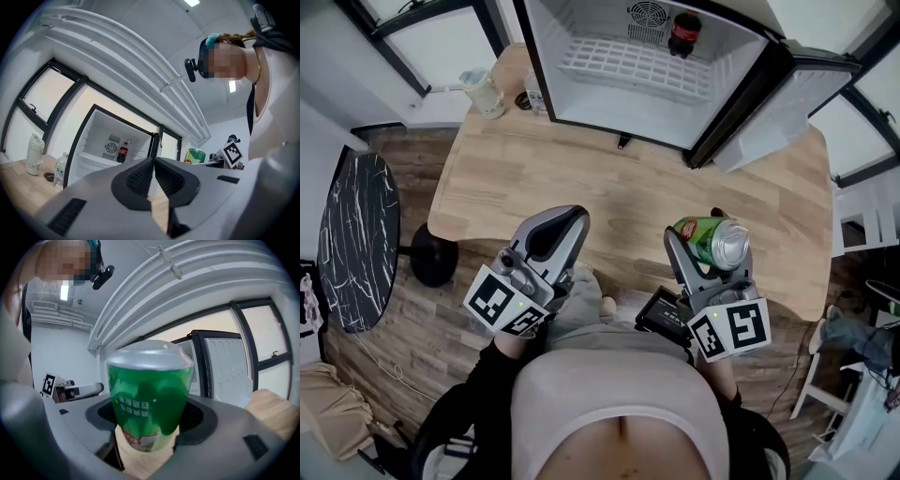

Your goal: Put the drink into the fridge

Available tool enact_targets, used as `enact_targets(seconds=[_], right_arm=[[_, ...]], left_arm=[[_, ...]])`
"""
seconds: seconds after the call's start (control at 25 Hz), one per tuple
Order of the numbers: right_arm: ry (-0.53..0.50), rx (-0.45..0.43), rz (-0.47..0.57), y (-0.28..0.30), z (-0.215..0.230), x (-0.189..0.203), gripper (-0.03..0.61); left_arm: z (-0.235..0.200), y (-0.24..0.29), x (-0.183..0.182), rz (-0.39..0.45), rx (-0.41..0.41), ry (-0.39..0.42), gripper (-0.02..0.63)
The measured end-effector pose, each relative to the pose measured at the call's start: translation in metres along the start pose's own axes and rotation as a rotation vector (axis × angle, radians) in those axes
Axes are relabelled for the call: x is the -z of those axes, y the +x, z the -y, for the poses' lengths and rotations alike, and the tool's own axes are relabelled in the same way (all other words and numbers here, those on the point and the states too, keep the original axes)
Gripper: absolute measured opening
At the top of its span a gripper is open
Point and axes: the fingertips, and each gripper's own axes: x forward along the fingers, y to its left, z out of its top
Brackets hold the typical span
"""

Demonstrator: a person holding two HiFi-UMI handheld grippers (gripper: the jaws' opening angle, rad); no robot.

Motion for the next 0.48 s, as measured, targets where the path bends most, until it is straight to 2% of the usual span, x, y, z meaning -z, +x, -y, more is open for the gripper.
enact_targets(seconds=[0.48], right_arm=[[0.005,0.025,-0.004,0.067,0.005,-0.006,0.354]], left_arm=[[-0.061,0.036,-0.009,-0.017,0.062,-0.006,0.023]])
